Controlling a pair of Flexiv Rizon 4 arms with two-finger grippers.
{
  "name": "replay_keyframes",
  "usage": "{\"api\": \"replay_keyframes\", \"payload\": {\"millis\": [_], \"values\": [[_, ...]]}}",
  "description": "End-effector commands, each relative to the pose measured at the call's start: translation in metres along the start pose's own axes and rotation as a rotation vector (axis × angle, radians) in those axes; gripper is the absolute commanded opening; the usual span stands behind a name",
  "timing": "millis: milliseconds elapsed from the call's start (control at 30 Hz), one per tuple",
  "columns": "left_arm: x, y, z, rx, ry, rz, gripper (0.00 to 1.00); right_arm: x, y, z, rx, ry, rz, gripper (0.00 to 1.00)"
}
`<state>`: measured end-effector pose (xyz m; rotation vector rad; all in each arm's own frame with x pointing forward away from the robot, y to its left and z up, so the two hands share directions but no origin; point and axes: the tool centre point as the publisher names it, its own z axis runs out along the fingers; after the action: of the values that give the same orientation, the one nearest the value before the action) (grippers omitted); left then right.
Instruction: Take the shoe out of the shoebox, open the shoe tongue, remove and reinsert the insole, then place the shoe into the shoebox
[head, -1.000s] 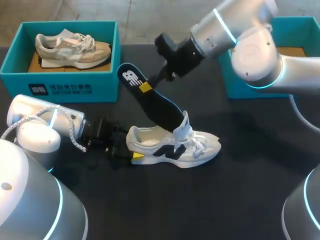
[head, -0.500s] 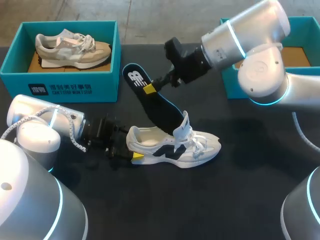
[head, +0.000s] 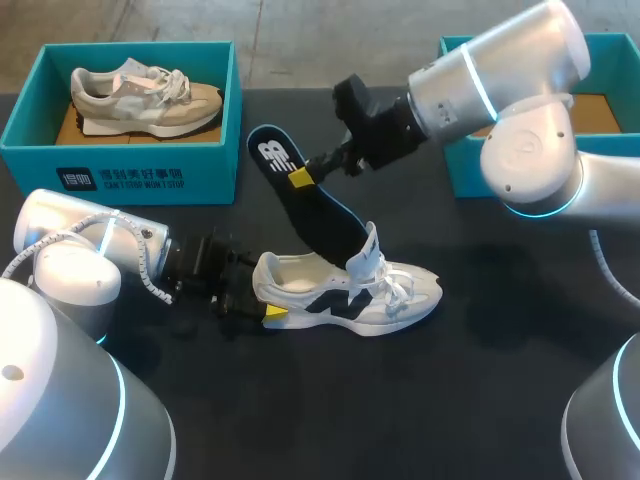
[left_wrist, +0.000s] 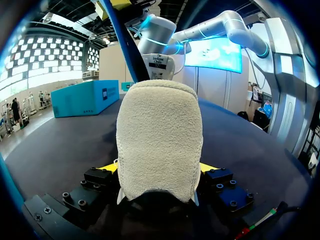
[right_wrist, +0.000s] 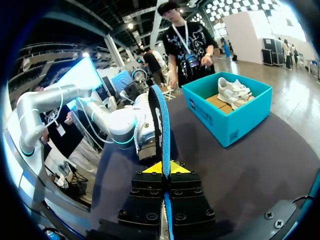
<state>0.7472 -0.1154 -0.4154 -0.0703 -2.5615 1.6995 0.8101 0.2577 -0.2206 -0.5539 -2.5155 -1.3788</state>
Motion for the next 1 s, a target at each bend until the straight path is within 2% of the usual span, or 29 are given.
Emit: {"api": "replay_keyframes", "payload": {"millis": [33,367,733,1000], "values": [[0.0,0.003,0.0,-0.003,-0.001,0.0,0.0,0.001,0.0,0.001,0.0,-0.003,0.001,0.0],[0.0,0.003,0.0,-0.003,-0.001,0.0,0.0,0.001,0.0,0.001,0.0,-0.003,0.001,0.0],[0.0,0.003,0.0,-0.003,-0.001,0.0,0.0,0.006,0.039,-0.016,-0.188,0.084,0.031,0.0],[0.0,0.003,0.0,-0.003,-0.001,0.0,0.0,0.018,0.062,-0.027,-0.255,0.106,0.075,0.0]]}}
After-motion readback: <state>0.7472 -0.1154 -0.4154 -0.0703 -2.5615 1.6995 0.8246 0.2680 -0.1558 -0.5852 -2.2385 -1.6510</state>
